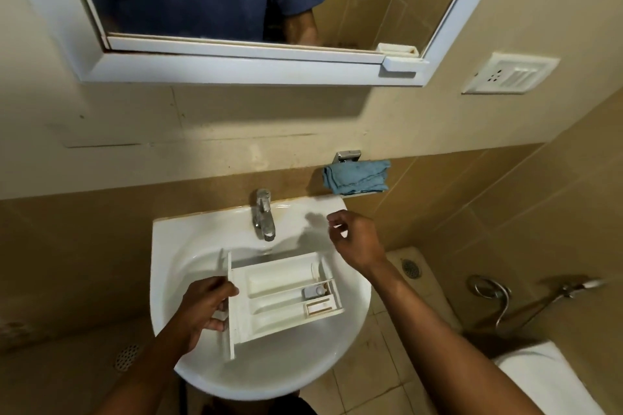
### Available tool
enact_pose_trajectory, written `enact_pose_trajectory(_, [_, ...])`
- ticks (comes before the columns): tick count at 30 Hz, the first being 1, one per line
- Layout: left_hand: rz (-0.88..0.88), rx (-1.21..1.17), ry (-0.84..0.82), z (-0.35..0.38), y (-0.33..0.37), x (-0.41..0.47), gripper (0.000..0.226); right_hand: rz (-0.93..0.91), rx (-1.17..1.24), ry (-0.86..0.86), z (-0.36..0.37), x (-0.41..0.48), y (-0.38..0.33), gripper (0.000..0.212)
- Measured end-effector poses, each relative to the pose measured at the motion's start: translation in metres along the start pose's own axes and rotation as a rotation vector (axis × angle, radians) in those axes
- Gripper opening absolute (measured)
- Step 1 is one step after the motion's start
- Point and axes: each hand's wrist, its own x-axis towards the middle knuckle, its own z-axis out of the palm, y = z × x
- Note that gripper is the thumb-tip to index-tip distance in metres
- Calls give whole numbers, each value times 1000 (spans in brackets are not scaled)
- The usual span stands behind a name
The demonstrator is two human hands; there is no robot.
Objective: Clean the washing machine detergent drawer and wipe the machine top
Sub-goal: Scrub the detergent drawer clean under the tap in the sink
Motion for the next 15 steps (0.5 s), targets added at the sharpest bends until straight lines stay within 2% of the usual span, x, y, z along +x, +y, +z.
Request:
enact_pose_trajectory(4, [52,29,1,0,6,-1,40,-172,-25,133,-24,28,-16,17])
enact_pose_trajectory(7, [78,56,-66,-1,13,-7,39,-160,16,97,-46,46,-20,15])
enact_pose_trajectory(9, [101,92,-110,-3,16,-10,50,-90,-29,-75,-50,49,-17,7])
enact_pose_trajectory(10, [125,131,-127,-3,18,-12,58,-38,-95,-203,-46,47,-14,12])
enact_pose_trajectory(13, [214,263,-173,-3,20,-19,71,201,-267,-569,-21,26,1,54])
enact_pose_trajectory(15, [300,319,-163,-1,22,-23,66,411,-201,-704,-5,13,13,65])
